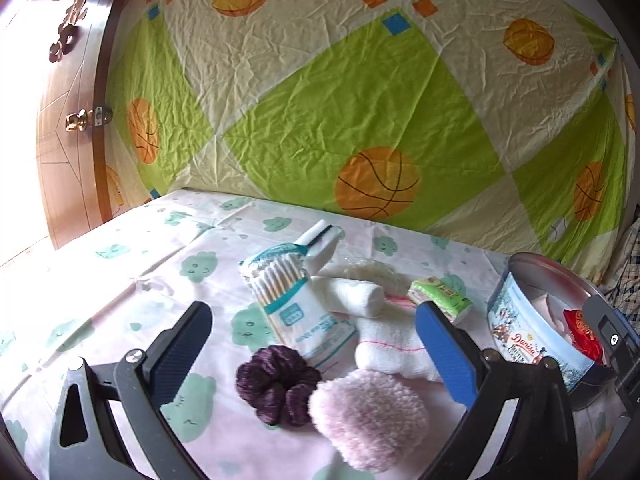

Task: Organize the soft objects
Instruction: 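Lower the right tool onto the pink fuzzy sock and close it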

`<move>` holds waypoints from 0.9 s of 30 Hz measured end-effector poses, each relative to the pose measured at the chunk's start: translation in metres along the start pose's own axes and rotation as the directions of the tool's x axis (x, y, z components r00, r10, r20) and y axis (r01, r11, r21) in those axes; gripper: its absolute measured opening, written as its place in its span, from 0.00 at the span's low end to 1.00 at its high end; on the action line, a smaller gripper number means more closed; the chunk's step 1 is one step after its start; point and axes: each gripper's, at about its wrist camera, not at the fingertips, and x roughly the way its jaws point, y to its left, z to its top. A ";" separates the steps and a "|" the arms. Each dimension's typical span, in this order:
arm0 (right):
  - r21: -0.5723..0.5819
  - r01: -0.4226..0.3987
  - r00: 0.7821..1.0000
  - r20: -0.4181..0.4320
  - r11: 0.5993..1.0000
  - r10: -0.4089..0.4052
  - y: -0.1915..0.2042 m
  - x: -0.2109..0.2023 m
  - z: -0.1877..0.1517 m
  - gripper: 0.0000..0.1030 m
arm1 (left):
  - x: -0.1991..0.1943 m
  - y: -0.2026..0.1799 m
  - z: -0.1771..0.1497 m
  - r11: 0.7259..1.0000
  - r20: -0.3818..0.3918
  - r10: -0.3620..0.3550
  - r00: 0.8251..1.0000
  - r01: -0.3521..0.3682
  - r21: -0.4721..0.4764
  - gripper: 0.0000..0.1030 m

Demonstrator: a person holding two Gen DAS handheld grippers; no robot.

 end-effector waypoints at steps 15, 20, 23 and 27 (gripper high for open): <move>-0.012 -0.327 0.870 -0.395 0.945 0.296 0.082 0.066 -0.032 0.93 | 0.013 0.095 0.006 0.984 -0.100 0.134 0.986 -0.145 -0.107 1.00; 0.029 -0.381 0.781 -0.525 0.924 0.338 0.102 0.090 -0.049 0.93 | 0.017 0.110 0.005 0.979 -0.132 0.125 0.983 -0.144 -0.146 1.00; 0.052 -0.395 0.737 -0.578 0.917 0.350 0.112 0.104 -0.057 0.92 | 0.019 0.116 0.004 0.975 -0.144 0.114 0.983 -0.139 -0.172 1.00; 0.017 -0.419 0.722 -0.600 0.908 0.344 0.123 0.105 -0.058 0.72 | 0.021 0.117 0.003 0.974 -0.153 0.121 0.981 -0.147 -0.172 1.00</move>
